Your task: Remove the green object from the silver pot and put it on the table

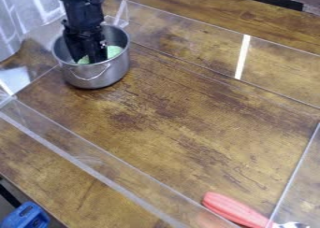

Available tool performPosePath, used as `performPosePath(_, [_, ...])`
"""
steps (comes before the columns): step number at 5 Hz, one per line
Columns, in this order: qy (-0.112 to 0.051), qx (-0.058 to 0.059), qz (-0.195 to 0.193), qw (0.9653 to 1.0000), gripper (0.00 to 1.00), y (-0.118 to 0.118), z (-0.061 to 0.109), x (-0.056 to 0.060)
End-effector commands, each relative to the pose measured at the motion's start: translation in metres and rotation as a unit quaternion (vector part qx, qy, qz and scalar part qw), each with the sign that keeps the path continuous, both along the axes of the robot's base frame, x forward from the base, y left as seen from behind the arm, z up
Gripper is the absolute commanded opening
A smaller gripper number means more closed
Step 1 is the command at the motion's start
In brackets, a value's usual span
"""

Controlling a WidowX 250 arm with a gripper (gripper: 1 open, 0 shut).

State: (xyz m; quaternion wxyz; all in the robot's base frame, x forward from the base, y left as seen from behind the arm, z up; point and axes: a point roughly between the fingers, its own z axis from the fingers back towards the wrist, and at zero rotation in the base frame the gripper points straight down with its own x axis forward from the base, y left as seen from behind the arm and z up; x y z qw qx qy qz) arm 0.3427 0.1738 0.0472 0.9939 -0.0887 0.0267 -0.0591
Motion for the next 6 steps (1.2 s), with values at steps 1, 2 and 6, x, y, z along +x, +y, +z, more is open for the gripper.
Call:
performPosePath(1, [-0.022,0.003,0.004,0.9998,1.00,0.024,0.024,0.001])
performPosePath(2, [-0.015,-0.005,-0.013,0.9998,1.00,0.018,0.032,0.008])
performPosePath(6, [-0.001,-0.027,-0.006,0.9996,1.00,0.009,0.023,0.016])
